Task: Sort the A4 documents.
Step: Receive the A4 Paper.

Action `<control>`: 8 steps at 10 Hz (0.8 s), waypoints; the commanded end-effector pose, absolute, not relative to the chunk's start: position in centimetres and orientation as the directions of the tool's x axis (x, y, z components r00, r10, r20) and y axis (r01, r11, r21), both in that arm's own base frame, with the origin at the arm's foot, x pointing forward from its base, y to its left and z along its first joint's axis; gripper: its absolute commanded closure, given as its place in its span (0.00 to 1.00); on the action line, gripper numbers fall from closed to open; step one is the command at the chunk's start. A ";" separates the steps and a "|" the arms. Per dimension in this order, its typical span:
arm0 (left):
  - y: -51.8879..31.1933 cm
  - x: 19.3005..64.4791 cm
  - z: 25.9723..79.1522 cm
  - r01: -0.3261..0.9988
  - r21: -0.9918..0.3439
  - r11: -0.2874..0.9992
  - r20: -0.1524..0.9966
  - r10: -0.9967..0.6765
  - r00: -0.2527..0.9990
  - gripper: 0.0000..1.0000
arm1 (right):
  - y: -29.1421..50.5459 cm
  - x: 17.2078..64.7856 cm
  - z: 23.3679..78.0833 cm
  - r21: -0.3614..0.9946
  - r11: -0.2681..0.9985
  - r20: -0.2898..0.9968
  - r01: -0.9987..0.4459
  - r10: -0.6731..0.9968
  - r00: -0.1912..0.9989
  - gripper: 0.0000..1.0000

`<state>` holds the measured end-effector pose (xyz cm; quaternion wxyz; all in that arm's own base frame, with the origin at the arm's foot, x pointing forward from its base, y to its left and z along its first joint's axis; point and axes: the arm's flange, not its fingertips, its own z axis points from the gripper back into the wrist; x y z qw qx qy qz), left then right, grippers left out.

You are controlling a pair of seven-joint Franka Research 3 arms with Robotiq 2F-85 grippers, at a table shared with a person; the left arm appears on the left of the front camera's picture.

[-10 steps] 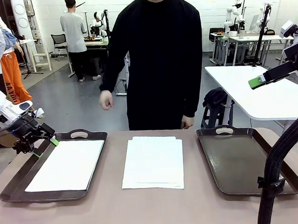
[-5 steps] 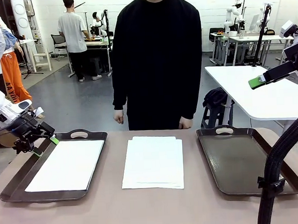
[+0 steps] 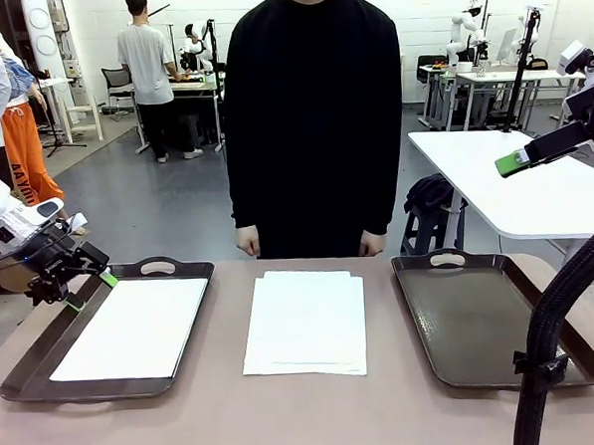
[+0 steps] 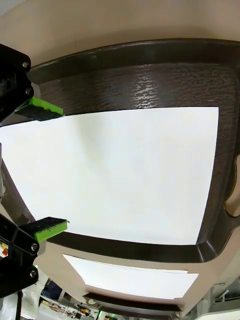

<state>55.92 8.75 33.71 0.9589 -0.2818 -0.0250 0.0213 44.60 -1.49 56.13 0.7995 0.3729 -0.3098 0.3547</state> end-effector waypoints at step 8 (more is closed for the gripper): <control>-4.1 50.8 43.7 0.394 -0.262 0.881 0.467 -0.242 0.851 0.00 | -1.5 44.6 56.1 0.380 0.465 0.762 -0.800 0.333 0.555 0.00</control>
